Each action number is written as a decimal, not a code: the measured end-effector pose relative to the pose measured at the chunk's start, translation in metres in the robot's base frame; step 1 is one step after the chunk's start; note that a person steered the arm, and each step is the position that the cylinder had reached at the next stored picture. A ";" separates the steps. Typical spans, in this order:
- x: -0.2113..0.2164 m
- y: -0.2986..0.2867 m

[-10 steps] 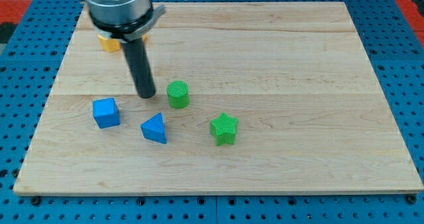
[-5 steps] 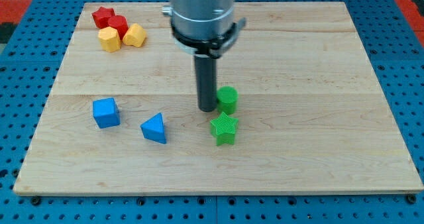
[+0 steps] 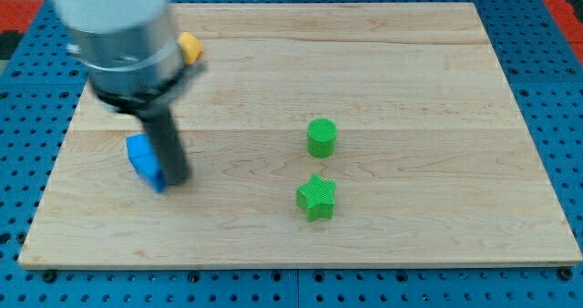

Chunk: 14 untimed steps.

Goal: Place the yellow hexagon to the top right of the green circle

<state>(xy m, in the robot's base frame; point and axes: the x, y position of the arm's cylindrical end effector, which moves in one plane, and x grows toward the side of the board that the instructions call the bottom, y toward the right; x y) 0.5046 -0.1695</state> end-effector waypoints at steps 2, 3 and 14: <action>-0.074 0.047; -0.123 -0.005; -0.177 0.200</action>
<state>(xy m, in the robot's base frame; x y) 0.3271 0.0308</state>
